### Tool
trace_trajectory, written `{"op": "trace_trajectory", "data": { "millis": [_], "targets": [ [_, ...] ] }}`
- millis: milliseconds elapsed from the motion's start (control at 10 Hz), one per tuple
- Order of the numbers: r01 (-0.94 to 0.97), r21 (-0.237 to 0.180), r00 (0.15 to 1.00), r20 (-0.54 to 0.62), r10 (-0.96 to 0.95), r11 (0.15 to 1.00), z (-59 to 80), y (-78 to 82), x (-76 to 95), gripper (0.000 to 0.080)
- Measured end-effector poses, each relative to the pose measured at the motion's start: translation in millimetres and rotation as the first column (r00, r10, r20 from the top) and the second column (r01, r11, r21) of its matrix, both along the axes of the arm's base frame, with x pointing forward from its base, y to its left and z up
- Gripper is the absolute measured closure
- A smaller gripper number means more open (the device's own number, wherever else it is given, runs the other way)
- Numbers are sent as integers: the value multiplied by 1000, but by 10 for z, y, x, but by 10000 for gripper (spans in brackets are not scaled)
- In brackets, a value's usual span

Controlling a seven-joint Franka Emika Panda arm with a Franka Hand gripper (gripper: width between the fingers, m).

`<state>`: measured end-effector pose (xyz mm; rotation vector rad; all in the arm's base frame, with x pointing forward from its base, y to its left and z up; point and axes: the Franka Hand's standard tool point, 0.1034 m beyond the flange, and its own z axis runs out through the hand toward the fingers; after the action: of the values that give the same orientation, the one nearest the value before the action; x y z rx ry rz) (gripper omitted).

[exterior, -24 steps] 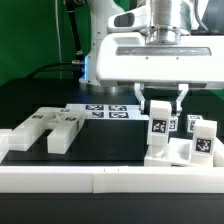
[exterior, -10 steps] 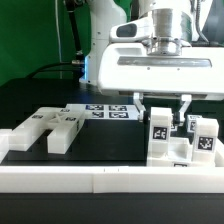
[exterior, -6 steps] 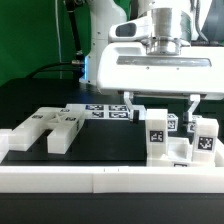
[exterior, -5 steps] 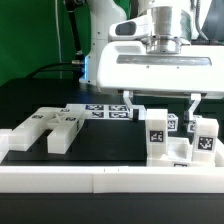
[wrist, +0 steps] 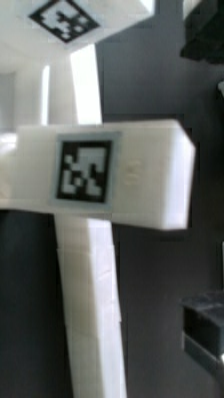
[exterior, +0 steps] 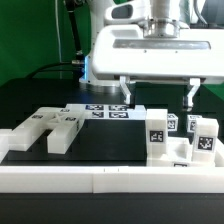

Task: Assemble chair

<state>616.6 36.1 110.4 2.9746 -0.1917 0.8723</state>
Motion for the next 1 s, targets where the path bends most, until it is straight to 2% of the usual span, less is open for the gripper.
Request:
{"op": "trace_trajectory", "data": {
  "millis": [100, 300, 500, 700, 1000],
  "targets": [
    [5, 4, 1000, 0, -5, 1000, 34, -20, 26, 150],
    [4, 11, 999, -32, -4, 1000, -6, -5, 8, 150],
    [10, 48, 979, -202, 0, 999, -86, -16, -23, 150],
    [25, 81, 946, -325, 2, 996, -84, -44, 15, 150],
    [49, 128, 851, -525, 25, 991, -91, -37, 24, 150]
  ]
}}
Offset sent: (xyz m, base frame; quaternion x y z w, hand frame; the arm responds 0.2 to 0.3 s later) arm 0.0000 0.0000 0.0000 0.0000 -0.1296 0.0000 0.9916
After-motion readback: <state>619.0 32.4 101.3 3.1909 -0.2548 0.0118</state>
